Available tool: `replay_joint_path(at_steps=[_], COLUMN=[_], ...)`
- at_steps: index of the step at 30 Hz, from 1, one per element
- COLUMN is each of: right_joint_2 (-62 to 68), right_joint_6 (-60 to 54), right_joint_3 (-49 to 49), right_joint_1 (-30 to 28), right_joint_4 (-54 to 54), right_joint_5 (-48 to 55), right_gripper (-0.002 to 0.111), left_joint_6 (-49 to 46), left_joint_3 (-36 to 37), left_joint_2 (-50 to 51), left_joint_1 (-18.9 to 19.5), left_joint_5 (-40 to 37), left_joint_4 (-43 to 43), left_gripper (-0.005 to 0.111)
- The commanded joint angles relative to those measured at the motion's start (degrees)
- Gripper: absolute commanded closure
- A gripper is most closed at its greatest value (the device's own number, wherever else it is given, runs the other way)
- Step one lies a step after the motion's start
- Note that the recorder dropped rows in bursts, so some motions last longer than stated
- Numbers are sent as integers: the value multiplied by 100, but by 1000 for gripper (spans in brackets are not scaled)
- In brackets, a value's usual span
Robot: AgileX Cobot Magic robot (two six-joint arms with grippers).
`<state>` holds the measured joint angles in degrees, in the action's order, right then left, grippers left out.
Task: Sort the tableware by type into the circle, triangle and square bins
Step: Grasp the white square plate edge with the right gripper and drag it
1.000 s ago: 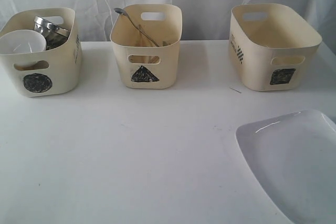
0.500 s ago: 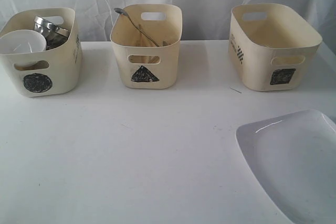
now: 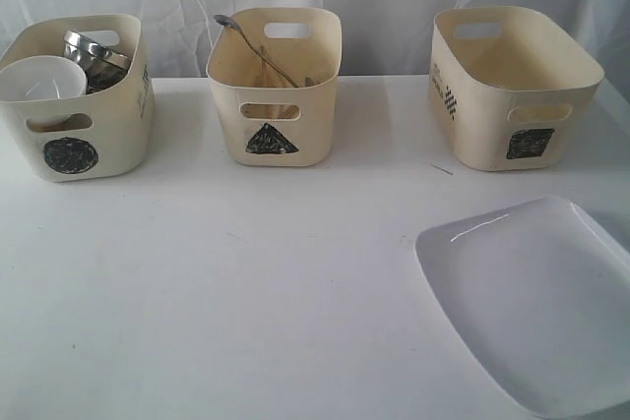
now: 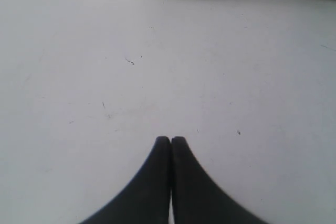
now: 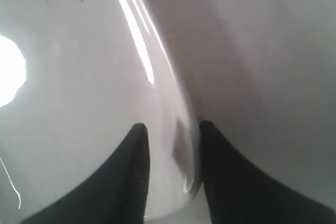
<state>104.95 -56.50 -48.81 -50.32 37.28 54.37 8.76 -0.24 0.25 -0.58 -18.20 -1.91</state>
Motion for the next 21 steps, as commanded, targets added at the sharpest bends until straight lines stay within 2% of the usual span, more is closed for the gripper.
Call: replay_joint_path(at_steps=[1, 4, 7, 12, 14, 18, 21], right_joint_2=[160, 312, 519, 782, 867, 1003, 1027], right_joint_6=[-723, -953, -930, -999, -1177, -1405, -1378], right_joint_3=[19, 19, 19, 19, 19, 19, 19], right_joint_1=[-54, -54, -54, -54, -54, -54, -31], right_joint_4=[566, 818, 981, 1119, 1238, 1263, 1263], right_joint_5=[-55, -81, -80, -125, -185, -241, -417], right_gripper=[87, 91, 89, 73, 70, 73, 82], left_joint_6=[-15, -15, -15, -15, -15, -15, -15], left_joint_3=[24, 24, 24, 24, 24, 24, 24], left_joint_2=[-25, -25, -25, -25, -25, -25, -25], left_joint_1=[-10, -10, -10, -10, -10, -10, -10], left_joint_5=[-183, -183, -183, -183, -183, -183, -183], left_joint_4=[-60, -60, -60, -60, -60, -60, -60], left_gripper=[107, 107, 107, 107, 107, 107, 107])
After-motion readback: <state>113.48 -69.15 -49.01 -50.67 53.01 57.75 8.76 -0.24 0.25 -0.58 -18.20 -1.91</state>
